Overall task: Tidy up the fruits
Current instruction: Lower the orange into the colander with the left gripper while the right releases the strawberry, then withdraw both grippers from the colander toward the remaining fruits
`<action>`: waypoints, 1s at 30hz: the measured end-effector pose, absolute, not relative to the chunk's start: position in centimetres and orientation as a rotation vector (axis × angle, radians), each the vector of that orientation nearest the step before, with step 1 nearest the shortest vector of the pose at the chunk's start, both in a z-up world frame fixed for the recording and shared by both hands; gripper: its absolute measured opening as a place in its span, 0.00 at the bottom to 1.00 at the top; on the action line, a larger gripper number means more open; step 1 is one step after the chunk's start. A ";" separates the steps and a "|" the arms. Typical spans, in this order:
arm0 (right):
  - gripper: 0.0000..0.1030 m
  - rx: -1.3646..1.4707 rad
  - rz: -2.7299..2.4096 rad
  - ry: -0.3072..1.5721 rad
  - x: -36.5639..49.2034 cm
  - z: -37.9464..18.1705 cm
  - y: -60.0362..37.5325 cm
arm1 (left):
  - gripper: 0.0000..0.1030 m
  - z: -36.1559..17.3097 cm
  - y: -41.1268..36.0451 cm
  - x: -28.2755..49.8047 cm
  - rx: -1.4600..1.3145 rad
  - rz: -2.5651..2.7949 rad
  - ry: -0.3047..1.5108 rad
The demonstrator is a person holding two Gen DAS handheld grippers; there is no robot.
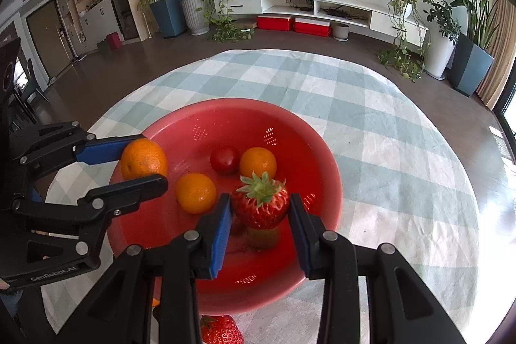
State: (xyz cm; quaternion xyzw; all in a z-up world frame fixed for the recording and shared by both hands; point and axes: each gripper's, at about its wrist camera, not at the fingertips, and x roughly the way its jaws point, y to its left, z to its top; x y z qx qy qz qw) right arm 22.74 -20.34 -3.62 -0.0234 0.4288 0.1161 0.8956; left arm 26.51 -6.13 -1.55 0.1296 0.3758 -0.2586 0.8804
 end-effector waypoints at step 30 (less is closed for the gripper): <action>0.66 0.117 0.186 0.770 16.9 -1.1 -24.2 | 0.88 0.5 -0.7 21.5 0.136 -0.481 0.683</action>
